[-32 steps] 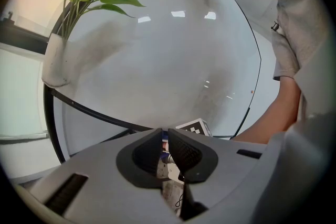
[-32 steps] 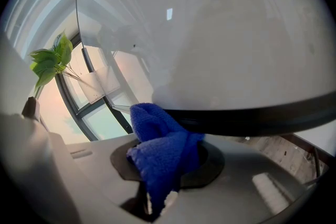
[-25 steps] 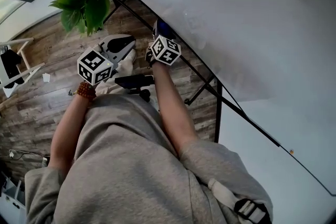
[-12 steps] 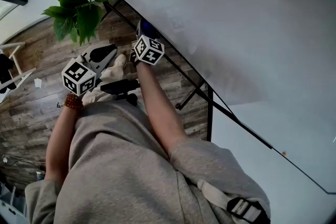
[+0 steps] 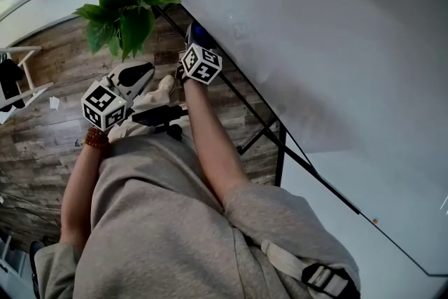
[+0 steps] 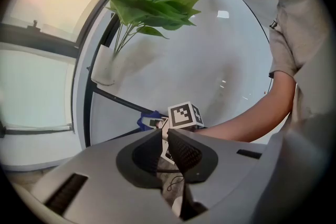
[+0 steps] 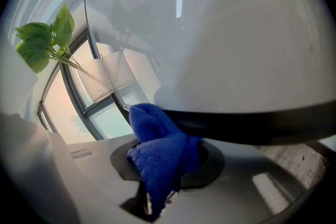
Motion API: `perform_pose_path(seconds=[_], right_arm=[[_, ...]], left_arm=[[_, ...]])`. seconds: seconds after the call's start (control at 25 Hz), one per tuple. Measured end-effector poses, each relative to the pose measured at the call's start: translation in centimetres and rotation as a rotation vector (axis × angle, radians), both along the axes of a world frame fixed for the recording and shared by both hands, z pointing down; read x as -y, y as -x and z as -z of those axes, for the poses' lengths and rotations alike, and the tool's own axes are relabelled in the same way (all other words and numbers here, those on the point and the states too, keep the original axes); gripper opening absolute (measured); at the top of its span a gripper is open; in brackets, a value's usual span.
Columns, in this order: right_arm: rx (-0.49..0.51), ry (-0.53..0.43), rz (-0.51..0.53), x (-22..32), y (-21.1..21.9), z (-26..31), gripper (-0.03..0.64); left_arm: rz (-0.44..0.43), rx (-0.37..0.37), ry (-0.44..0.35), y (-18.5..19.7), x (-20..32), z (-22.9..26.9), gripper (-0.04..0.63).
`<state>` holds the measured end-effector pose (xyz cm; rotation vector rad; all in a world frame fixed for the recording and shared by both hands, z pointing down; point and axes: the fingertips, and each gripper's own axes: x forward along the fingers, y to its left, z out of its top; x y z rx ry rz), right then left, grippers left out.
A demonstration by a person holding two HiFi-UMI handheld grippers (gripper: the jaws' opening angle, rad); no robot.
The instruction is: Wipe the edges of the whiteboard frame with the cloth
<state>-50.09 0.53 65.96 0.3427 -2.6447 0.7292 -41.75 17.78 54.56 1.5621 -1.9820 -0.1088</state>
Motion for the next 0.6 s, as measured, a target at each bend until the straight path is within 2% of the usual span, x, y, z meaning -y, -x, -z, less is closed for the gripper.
perform_pose_path(seconds=[0.6], right_arm=[[0.021,-0.022,0.102,-2.9,5.0,0.1,0.121]], left_arm=[[0.142,0.03,0.036,2.3,-5.1,0.2,0.041]])
